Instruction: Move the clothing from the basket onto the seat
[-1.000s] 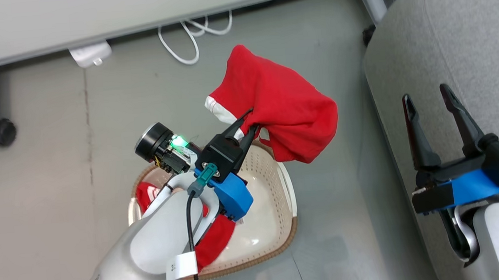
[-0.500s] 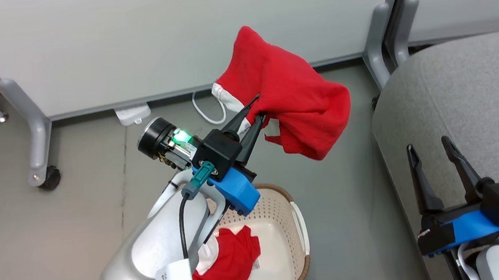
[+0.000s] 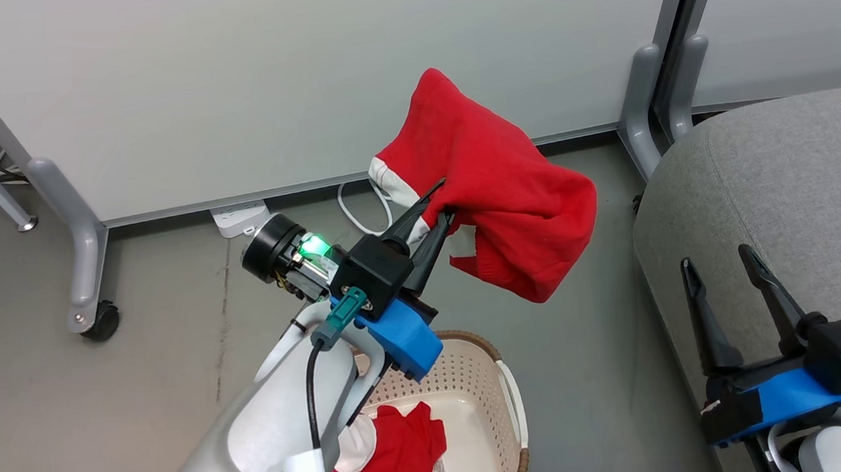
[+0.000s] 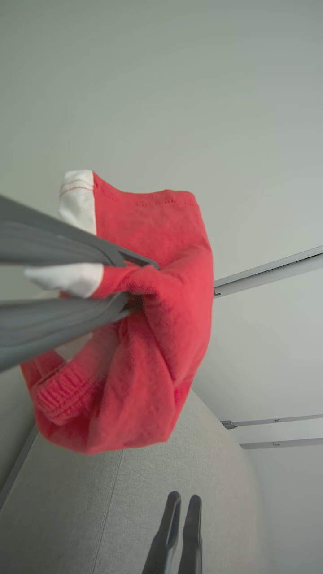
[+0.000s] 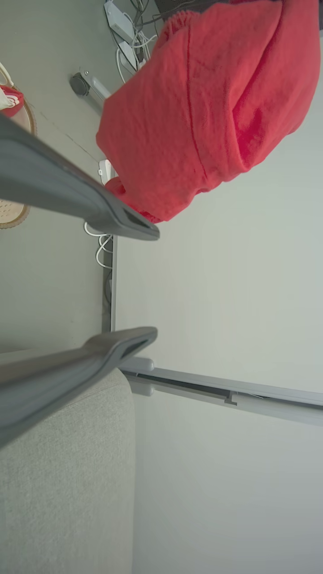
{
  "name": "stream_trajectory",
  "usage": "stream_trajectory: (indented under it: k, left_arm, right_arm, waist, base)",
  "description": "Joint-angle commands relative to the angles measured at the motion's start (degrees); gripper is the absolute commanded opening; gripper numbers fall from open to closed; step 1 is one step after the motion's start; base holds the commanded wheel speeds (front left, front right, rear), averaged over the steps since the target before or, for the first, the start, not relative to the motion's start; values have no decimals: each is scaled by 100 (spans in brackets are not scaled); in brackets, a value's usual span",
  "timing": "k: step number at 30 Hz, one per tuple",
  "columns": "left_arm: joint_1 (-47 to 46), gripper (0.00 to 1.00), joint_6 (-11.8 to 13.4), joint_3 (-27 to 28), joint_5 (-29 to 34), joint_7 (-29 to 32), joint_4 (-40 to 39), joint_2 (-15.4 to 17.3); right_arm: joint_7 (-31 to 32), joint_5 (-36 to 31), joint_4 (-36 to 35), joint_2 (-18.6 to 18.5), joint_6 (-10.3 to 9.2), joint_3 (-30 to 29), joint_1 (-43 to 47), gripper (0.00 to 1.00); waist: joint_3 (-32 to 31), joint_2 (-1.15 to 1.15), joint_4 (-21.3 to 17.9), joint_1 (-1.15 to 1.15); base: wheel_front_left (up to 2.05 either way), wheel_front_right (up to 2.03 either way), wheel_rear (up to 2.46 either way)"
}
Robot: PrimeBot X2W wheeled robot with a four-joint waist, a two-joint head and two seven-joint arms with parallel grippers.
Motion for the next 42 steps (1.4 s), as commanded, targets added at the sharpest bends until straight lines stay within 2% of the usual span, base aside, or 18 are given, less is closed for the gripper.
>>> stream_trajectory:
  k: [1,10,21,25,31,36,42]
  left_arm:
    - [45,0,-12,23,25,-29,9,0]
    - [65,0,-44,72,40,-29,37,-25]
    - [-53,0,-74,130,122,-29,23,-65]
    - [-115,0,-84,128,158,-29,0,-105]
    - [-173,0,-104,88,215,-29,-8,-175]
    - [-233,0,-104,47,251,-29,-12,-237]
    - [-295,0,-117,16,249,-29,0,-290]
  right_arm:
    - [-20,-23,-31,-27,1,26,41,100]
    - [-20,13,-385,-182,1,503,-212,100]
    - [-20,12,-830,-386,1,1639,-980,100]
    - [-20,5,-526,-385,1,1997,-1299,100]
    - [-20,-71,360,-436,1,2360,-1728,100]
    - [-19,-232,1048,-377,1,2489,-2047,100]
    - [-20,-419,1540,-188,1,2580,-2390,100]
  waist:
    - [-3,0,3,1]
    - [0,0,10,1]
    - [184,0,26,1]
    - [281,0,75,1]
    - [417,0,146,1]
    - [506,0,186,1]
    - [608,0,219,1]
  base:
    - [0,0,0]
    - [0,0,0]
    - [0,0,0]
    - [0,0,0]
    - [0,0,0]
    - [0,0,0]
    - [0,0,0]
